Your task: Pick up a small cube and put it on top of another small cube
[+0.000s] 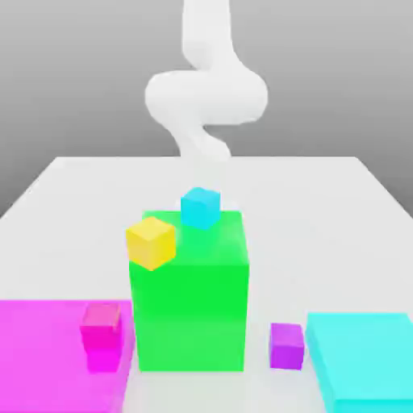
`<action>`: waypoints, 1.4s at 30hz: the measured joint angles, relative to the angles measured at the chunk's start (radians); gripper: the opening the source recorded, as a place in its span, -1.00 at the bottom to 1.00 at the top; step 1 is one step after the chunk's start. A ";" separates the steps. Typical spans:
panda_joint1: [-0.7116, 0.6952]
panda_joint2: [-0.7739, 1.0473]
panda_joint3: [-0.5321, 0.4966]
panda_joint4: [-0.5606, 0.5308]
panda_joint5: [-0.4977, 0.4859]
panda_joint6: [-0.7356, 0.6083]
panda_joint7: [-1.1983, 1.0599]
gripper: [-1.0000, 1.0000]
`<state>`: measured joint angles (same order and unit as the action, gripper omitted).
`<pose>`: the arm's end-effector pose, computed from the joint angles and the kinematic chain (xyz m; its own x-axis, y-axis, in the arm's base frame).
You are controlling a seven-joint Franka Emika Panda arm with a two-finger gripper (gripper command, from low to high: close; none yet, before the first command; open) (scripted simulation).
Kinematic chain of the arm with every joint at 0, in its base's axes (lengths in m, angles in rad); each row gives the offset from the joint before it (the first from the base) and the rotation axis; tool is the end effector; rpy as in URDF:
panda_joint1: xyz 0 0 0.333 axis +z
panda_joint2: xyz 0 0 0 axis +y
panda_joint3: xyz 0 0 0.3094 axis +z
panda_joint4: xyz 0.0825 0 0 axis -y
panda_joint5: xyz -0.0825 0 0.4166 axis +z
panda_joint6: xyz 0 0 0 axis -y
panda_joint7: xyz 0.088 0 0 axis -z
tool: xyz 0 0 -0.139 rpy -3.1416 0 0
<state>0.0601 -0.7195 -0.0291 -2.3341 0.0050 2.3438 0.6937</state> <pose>0.4362 0.0110 0.6391 0.5978 -0.6293 0.4966 -0.4477 -0.7759 -0.4444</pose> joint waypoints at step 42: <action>0.341 0.961 -0.039 -0.333 0.053 0.563 -1.113 -1.00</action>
<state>0.4008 0.2415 -0.0678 -2.6668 0.0575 2.9072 -0.4195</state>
